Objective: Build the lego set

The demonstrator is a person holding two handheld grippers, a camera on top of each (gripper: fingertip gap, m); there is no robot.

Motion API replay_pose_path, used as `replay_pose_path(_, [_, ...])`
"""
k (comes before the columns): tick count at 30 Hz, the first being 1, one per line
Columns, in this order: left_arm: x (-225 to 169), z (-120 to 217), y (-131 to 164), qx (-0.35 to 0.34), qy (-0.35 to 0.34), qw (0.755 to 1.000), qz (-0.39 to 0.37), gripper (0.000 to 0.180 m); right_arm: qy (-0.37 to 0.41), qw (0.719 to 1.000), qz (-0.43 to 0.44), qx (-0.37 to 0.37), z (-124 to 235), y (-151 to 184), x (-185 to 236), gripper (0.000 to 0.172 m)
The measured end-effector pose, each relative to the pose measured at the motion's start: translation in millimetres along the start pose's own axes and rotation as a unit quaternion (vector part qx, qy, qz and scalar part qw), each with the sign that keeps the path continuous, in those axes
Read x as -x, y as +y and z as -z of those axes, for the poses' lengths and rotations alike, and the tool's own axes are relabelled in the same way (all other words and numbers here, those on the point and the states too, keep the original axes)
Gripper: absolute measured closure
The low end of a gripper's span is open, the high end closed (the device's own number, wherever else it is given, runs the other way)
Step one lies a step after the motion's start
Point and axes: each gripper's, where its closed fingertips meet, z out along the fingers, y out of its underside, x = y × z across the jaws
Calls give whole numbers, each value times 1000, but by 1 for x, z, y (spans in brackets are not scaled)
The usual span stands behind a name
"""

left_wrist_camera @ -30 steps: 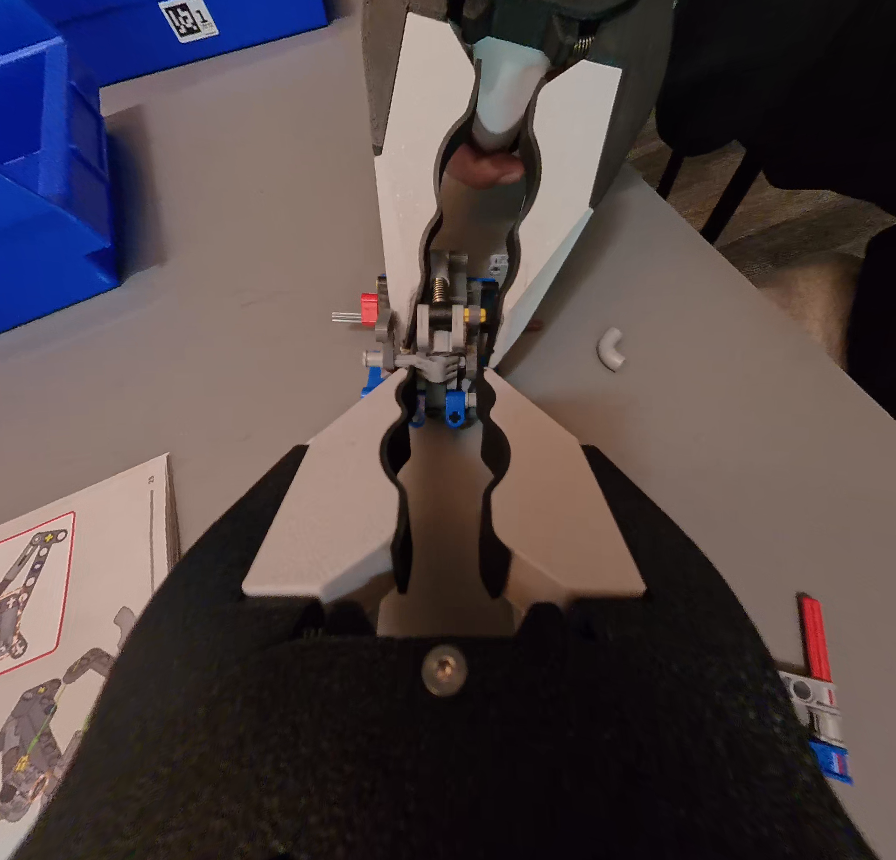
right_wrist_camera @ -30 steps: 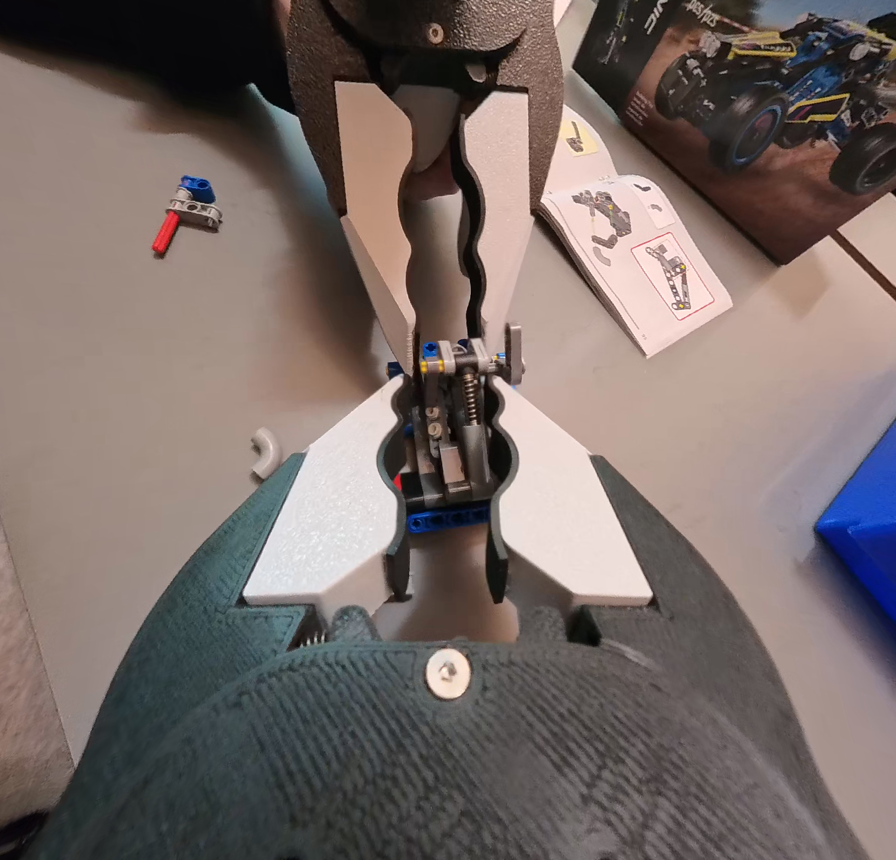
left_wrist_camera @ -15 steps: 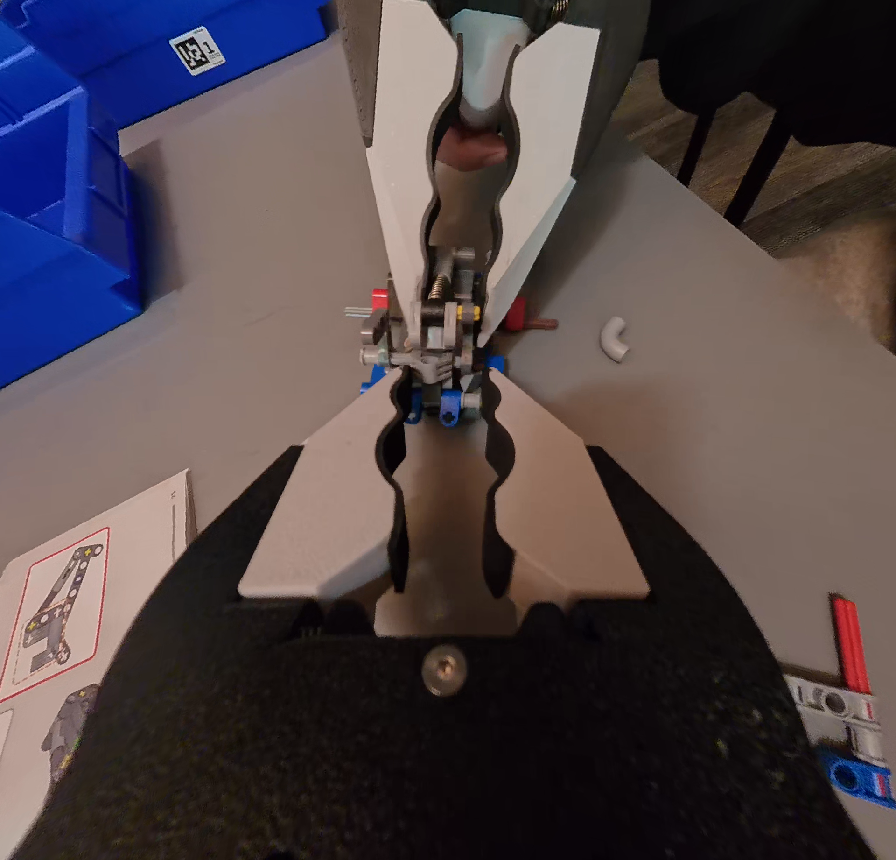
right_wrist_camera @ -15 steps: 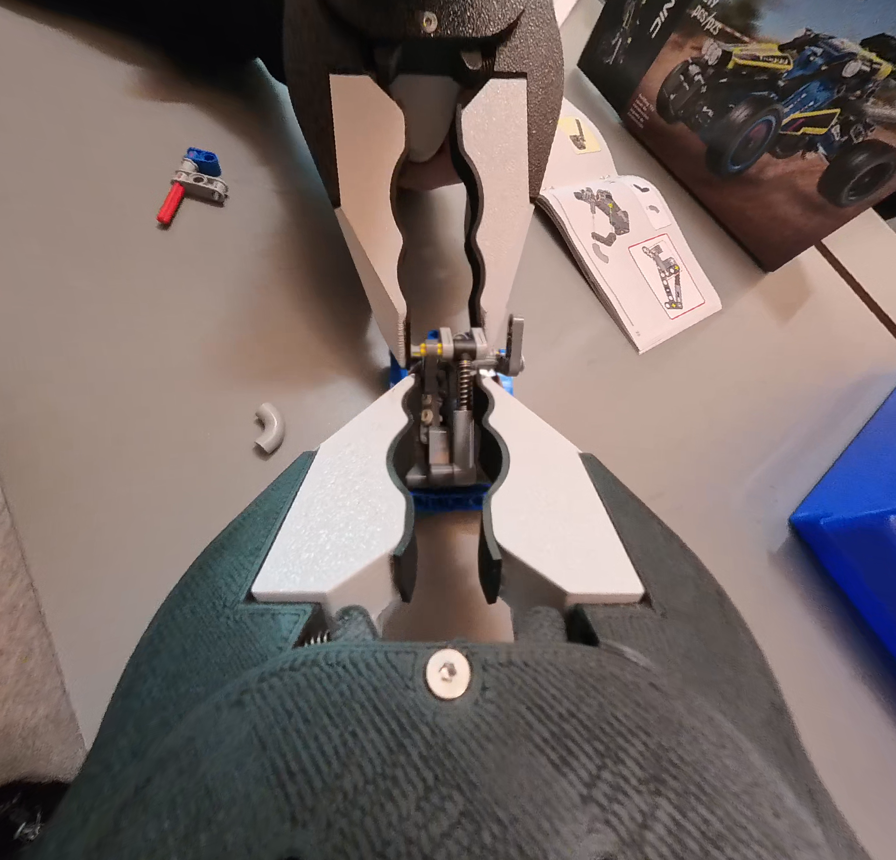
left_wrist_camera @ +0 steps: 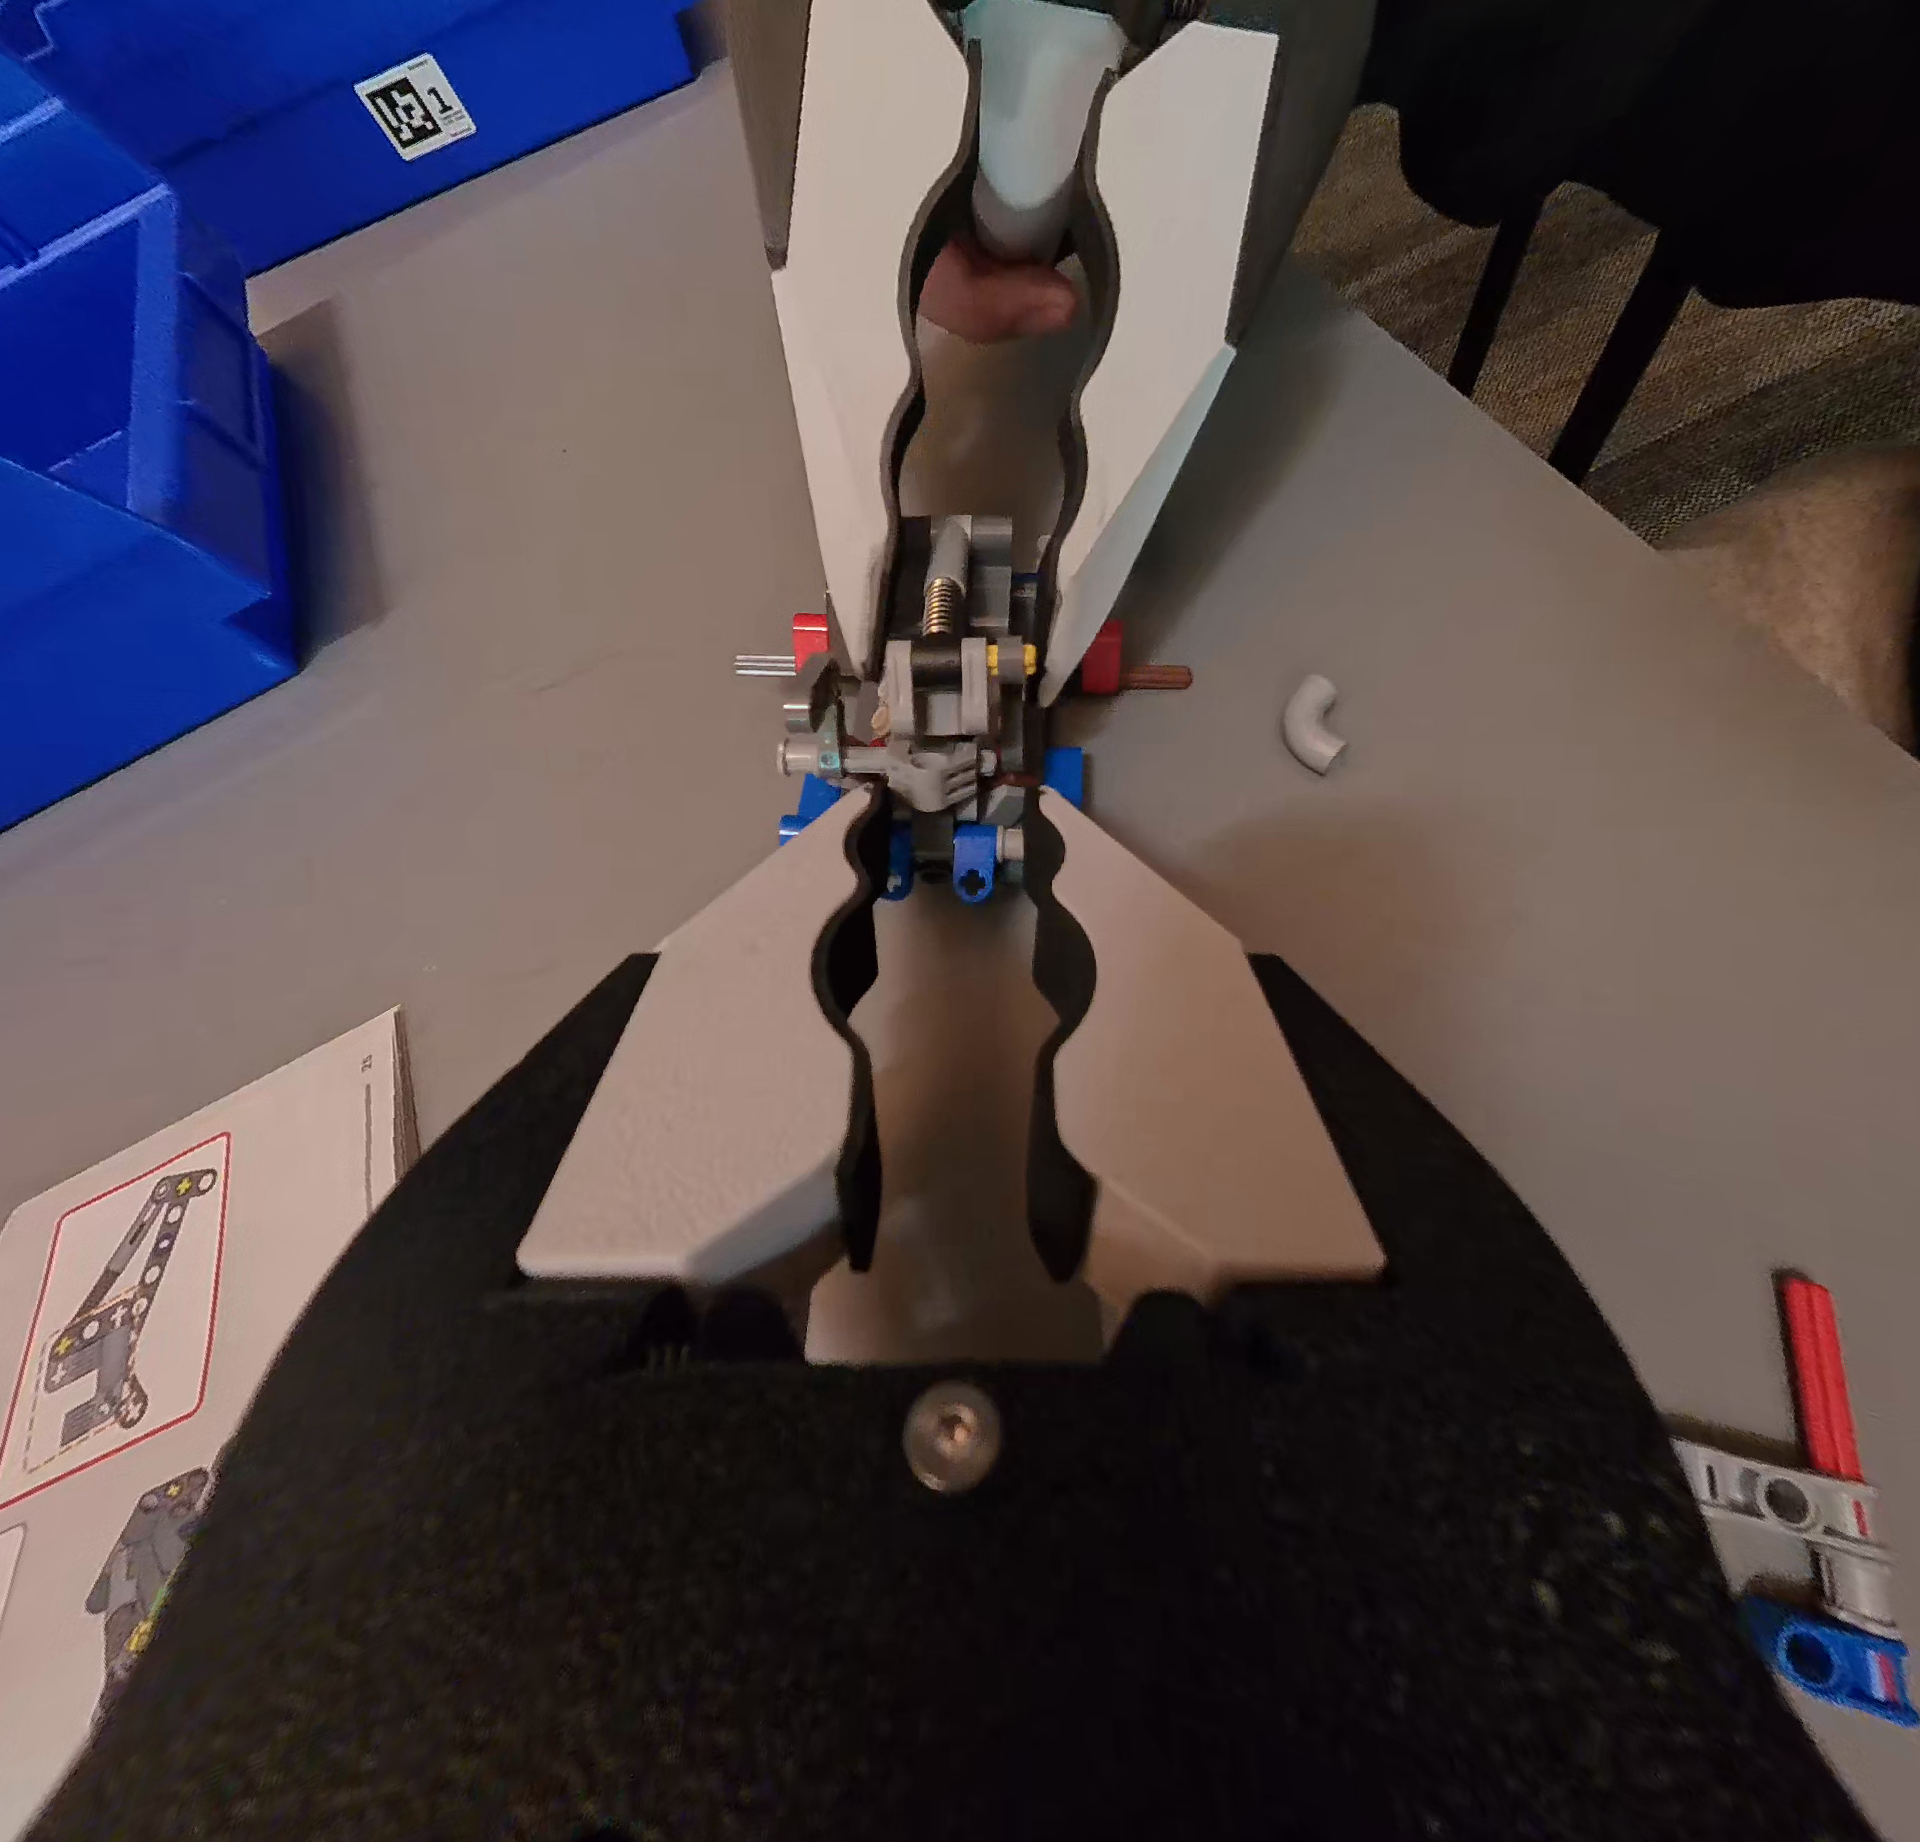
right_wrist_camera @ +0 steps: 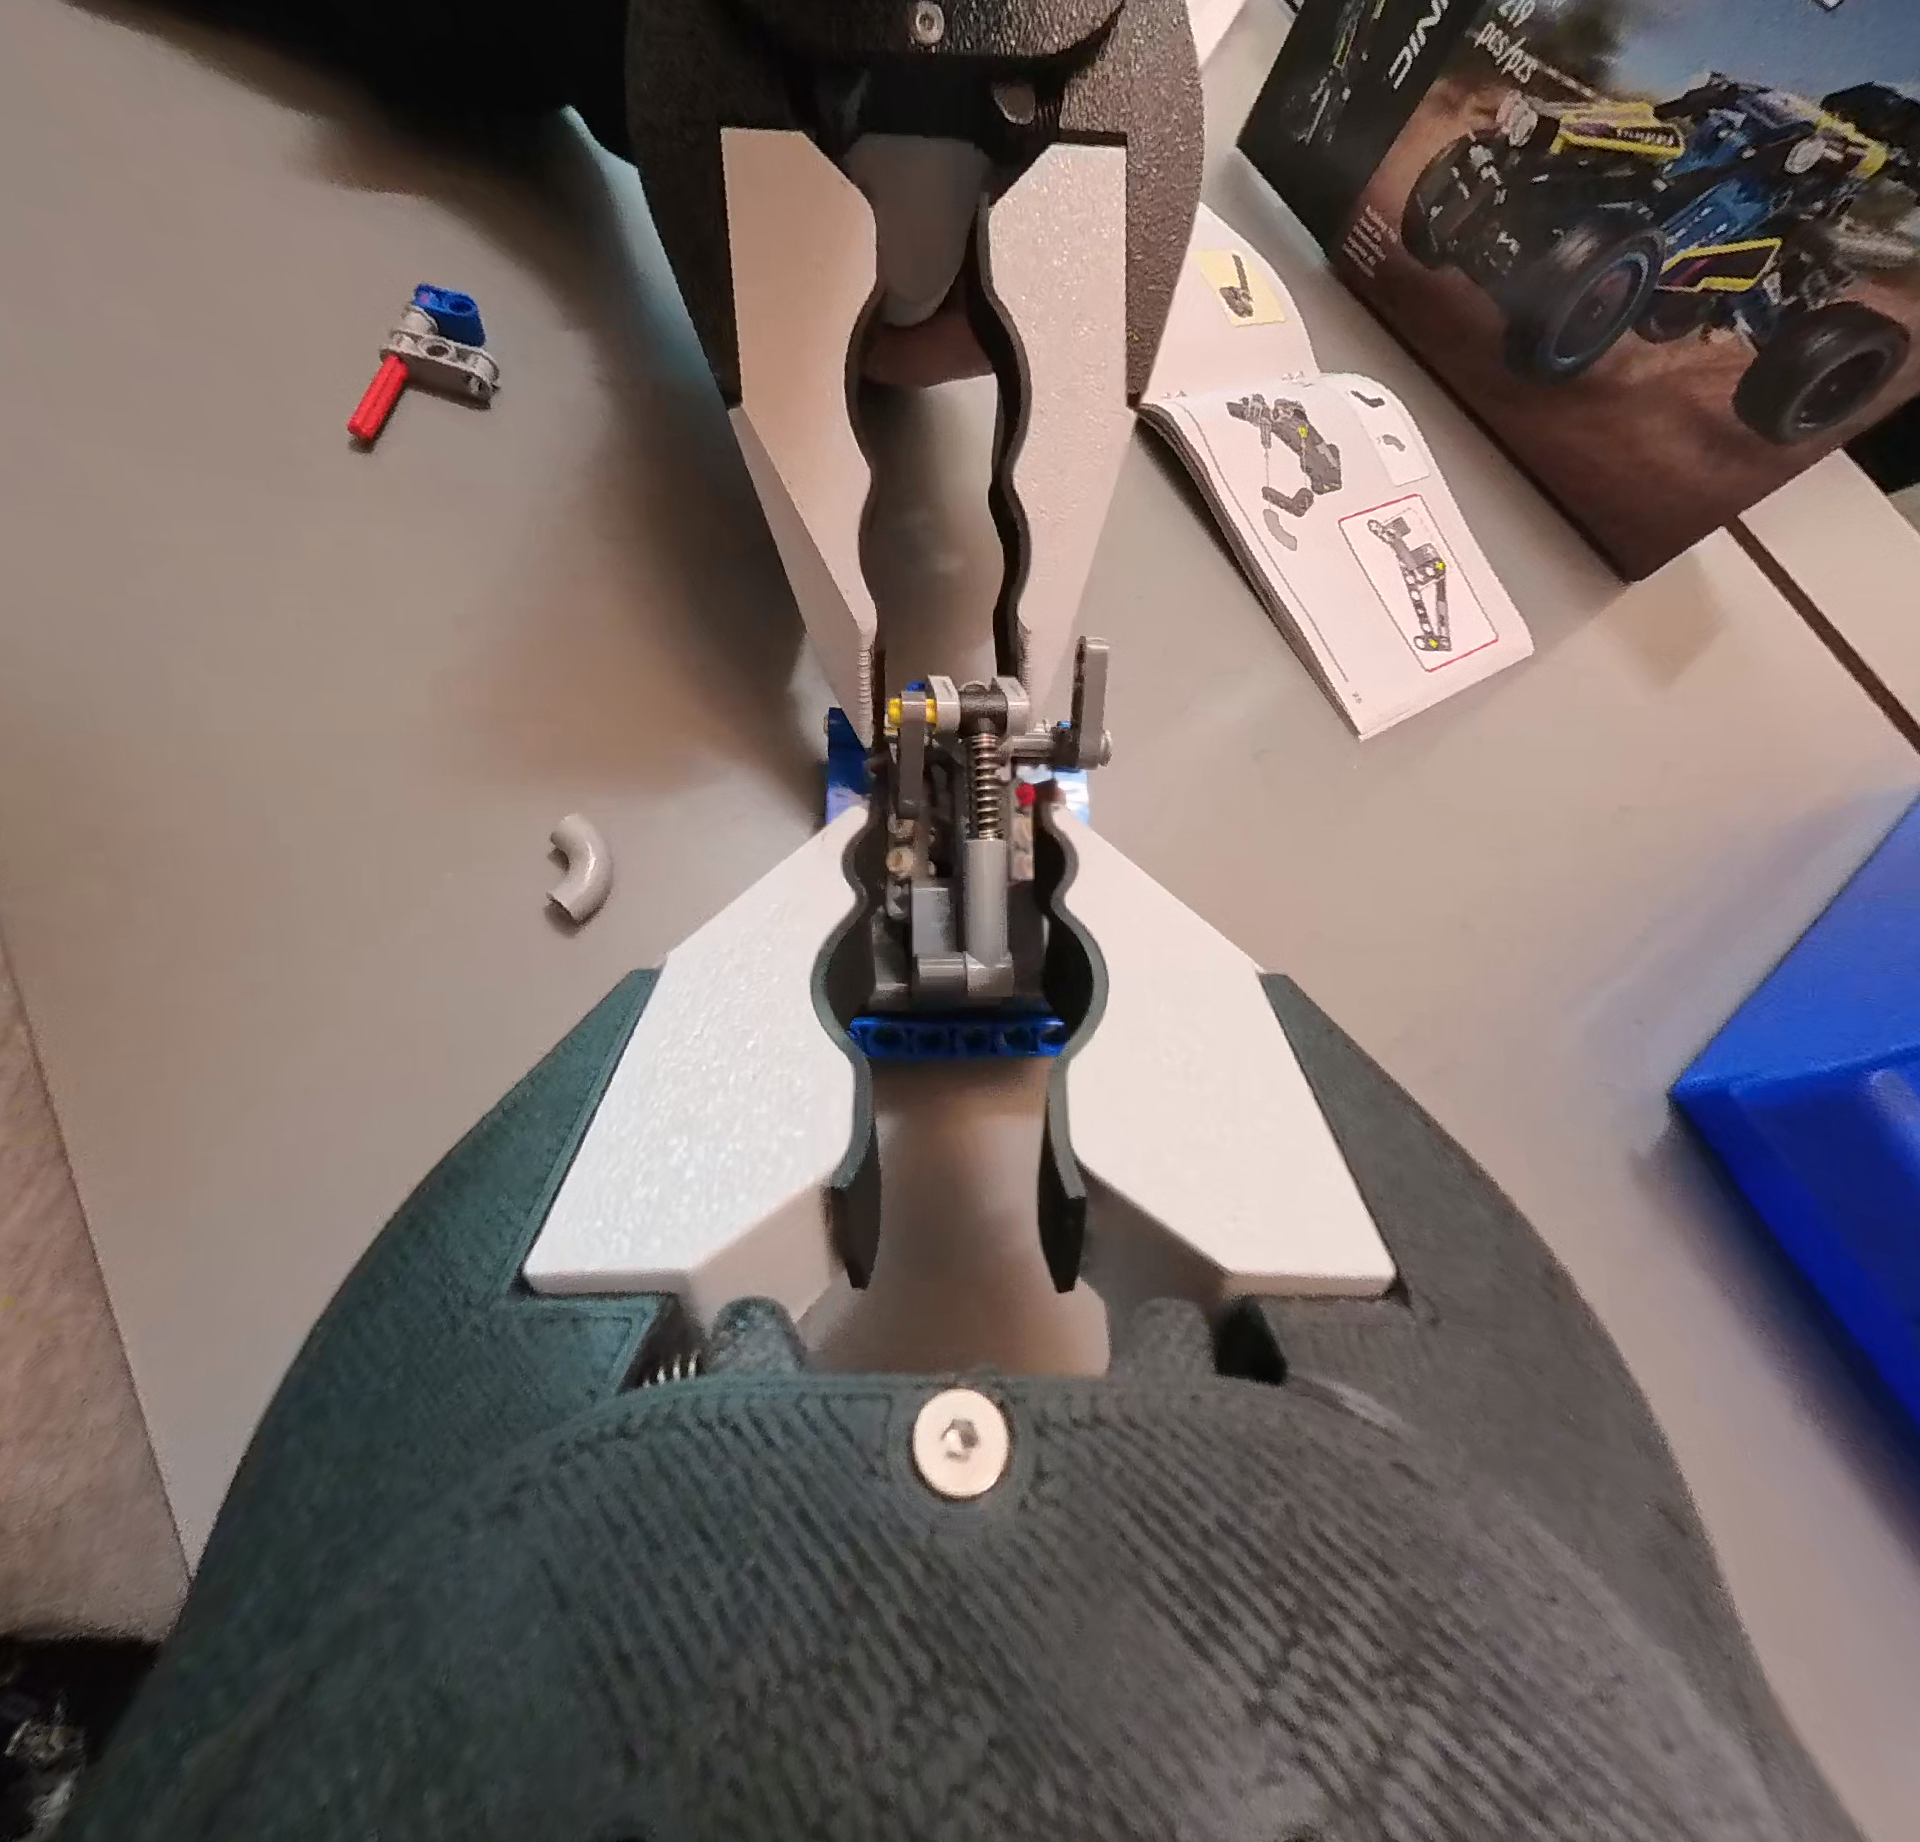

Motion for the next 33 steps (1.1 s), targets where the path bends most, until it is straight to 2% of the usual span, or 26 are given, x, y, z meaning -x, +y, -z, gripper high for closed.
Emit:
replay_pose_path(4, [2,1,-1,-5,-5,1000,2,158,15,1000,9,-7,4,-11,-3,145])
replay_pose_path(8, [2,1,-3,-10,-9,1000,-2,159,15,999,22,20,-1,-3,-2,146])
replay_pose_path(11, [3,0,-3,-9,-15,1000,-6,159,13,1000,11,8,0,-4,-2,145])
replay_pose_path(17, [3,0,-3,-7,-15,1000,-4,162,79,997,-4,5,15,-11,-15,139])
replay_pose_path(20, [3,1,-3,-10,-18,1000,-9,161,88,996,2,33,20,-8,-10,144])
replay_pose_path(25, [1,12,-11,-27,-17,999,-44,164,103,993,7,62,21,-8,-3,151])
replay_pose_path(30, [-1,16,-26,-62,-47,992,-98,165,111,991,-1,70,20,-13,-1,156])
replay_pose_path(33, [-2,9,-13,-23,-48,992,-116,164,92,993,-17,73,14,-12,8,156])
